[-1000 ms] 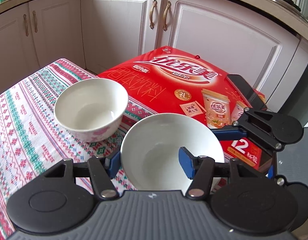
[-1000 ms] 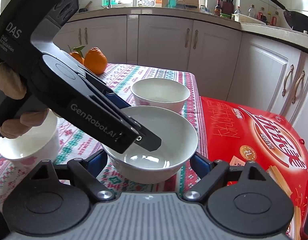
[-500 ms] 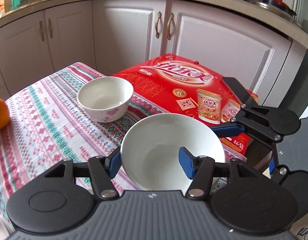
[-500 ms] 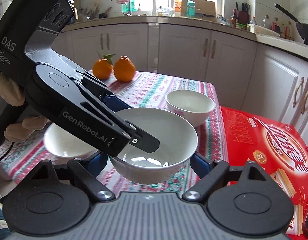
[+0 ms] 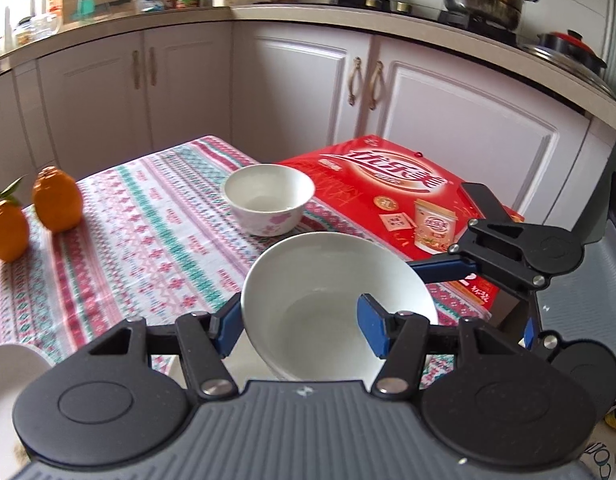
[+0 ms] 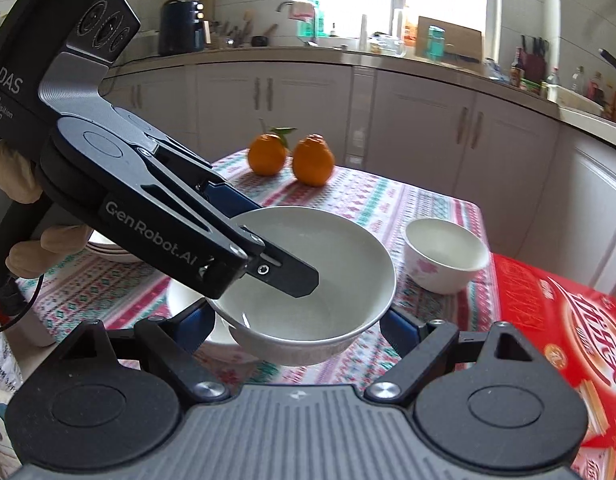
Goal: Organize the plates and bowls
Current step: 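Carry the held bowl with the left gripper over the placed white bowl, then lower the bowl into the placed bowl and open the left gripper, then move the left gripper to the pink-decal bowl and close on its rim, then carry the pink-decal bowl with the left gripper over the nested white bowls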
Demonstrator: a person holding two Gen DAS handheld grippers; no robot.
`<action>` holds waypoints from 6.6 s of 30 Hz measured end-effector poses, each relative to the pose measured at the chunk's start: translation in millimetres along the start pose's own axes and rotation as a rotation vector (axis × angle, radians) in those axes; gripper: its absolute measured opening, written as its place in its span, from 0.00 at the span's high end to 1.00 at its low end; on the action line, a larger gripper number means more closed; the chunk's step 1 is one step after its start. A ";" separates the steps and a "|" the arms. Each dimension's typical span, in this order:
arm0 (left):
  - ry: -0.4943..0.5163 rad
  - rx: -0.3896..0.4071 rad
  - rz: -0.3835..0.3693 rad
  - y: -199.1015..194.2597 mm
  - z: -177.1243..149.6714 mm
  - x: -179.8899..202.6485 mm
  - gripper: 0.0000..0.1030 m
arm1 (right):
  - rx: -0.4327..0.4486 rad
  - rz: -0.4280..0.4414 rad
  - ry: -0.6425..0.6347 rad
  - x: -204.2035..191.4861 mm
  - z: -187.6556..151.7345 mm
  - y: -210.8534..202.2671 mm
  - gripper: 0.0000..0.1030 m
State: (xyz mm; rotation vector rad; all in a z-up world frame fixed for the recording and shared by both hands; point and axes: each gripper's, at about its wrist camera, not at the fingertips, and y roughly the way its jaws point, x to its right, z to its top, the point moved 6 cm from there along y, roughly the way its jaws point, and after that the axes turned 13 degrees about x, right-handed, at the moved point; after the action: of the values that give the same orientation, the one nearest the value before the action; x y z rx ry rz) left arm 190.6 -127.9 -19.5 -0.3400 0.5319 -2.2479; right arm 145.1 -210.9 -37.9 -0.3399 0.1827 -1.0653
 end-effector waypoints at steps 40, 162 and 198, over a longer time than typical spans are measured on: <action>-0.141 -0.018 0.082 -2.6 -41.6 -51.0 0.42 | -0.087 0.119 0.014 -30.8 -13.7 52.3 0.10; 0.060 -0.086 -0.037 94.8 47.3 -32.2 0.44 | -0.052 -0.075 0.014 78.7 13.7 60.1 0.15; 0.001 -0.058 0.071 -7.6 4.6 -24.1 0.44 | -0.014 0.062 -0.060 -9.1 21.3 8.1 0.15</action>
State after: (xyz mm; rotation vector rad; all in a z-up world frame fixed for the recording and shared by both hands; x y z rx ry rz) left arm 203.3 -106.4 -13.6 -0.3448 0.6015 -2.1672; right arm 153.9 -195.5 -21.1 -0.3767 0.1459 -0.9918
